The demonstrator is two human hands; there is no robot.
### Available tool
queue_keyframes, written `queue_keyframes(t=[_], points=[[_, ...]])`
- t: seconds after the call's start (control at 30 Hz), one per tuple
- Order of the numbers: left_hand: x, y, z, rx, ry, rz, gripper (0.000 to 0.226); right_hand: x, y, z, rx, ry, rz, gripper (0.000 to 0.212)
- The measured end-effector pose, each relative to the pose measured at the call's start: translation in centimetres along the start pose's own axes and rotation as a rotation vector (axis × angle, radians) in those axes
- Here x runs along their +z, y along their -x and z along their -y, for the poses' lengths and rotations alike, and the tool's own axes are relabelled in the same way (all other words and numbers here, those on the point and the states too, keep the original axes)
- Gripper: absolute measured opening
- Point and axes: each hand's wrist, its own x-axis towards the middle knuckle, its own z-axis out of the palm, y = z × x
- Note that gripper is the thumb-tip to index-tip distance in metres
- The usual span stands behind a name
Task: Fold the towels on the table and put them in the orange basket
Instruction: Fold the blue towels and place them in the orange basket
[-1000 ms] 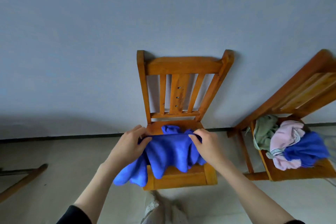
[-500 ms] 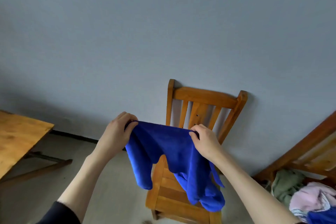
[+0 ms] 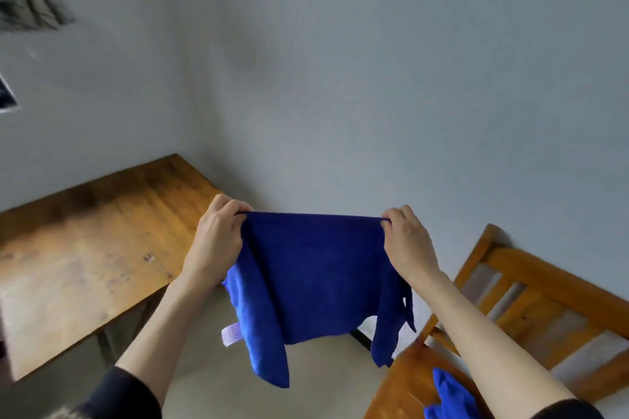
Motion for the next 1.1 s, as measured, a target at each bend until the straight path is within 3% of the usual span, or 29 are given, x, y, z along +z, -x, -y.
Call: queue_keyframes(t=[0.27, 0.4, 0.5, 0.67, 0.83, 0.97, 1.1], points=[[-8.9, 0.1, 14.2, -0.195, -0.106, -0.029, 0.022, 12.3, -4.0, 13.6, 0.253, -0.347, 0.144, 0.036], [-12.3, 0.5, 20.3, -0.384, -0.130, -0.031, 0.013, 16.6, -6.1, 18.7, 0.118, -0.365, 0.180, 0.037], [-14.2, 0.4, 24.1, -0.506, -0.158, -0.079, 0.010, 19.5, -9.2, 21.6, -0.020, -0.381, 0.300, 0.030], [-15.8, -1.0, 30.3, -0.633, -0.318, -0.064, 0.016, 25.0, -15.7, 25.4, -0.123, -0.373, 0.555, 0.020], [-15.4, -5.1, 37.8, -0.648, -0.432, -0.057, 0.009, 32.5, -21.9, 29.4, -0.218, -0.391, 0.578, 0.020], [-13.8, -8.4, 42.2, -0.823, -0.235, -0.084, 0.011, 38.2, -26.5, 31.5, -0.264, -0.338, 0.605, 0.017], [-11.9, -10.9, 46.2, -0.874, -0.214, -0.051, 0.008, 43.4, -31.0, 32.8, -0.297, -0.259, 0.683, 0.017]])
